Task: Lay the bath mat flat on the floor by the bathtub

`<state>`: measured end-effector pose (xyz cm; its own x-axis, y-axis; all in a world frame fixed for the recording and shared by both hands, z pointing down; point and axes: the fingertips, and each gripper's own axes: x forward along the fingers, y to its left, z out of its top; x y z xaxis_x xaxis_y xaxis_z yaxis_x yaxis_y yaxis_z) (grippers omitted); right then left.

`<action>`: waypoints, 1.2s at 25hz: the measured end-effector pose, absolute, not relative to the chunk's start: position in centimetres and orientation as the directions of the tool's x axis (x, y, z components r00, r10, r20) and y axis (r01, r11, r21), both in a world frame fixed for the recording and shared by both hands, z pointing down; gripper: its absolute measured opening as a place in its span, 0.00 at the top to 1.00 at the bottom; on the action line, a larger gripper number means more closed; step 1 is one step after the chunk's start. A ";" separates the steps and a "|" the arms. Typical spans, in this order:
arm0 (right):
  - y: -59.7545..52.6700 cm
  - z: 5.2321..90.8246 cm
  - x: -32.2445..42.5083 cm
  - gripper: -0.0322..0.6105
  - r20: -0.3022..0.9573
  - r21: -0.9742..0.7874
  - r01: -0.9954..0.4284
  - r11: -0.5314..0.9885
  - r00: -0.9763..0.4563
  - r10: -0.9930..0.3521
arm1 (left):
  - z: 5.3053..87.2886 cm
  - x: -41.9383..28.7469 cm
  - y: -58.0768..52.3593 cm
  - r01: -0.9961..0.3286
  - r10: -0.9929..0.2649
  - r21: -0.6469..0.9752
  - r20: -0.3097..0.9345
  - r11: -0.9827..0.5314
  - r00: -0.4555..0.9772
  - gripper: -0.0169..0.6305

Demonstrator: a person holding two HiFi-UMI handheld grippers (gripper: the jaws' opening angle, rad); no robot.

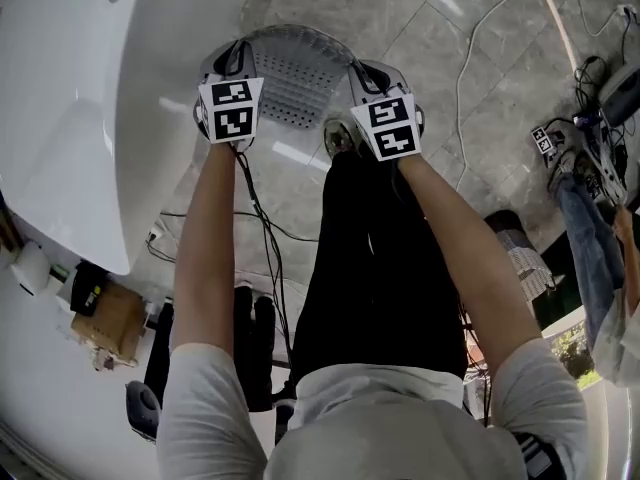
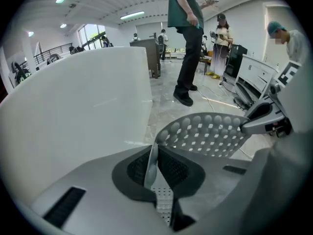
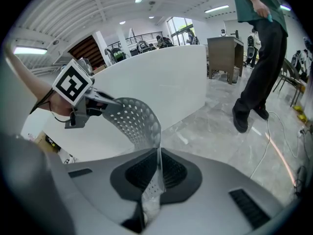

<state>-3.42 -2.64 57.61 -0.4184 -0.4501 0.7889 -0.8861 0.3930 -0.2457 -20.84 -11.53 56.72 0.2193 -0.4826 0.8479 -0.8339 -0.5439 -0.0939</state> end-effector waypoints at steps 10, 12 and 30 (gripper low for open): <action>-4.0 59.8 -0.8 0.92 0.796 -0.263 -0.900 0.349 -0.407 -0.449 | 58.6 -17.5 -13.3 -0.807 -0.446 -0.083 0.864 -0.585 0.234 0.93; -3.9 60.4 -0.4 0.92 0.797 -0.275 -0.899 0.342 -0.412 -0.441 | 59.1 -16.9 -13.6 -0.797 -0.436 -0.088 0.870 -0.597 0.231 0.93; -6.6 66.7 2.5 0.92 0.807 -0.291 -0.899 0.327 -0.414 -0.421 | 65.5 -13.1 -17.0 -0.744 -0.399 -0.096 0.885 -0.661 0.240 0.93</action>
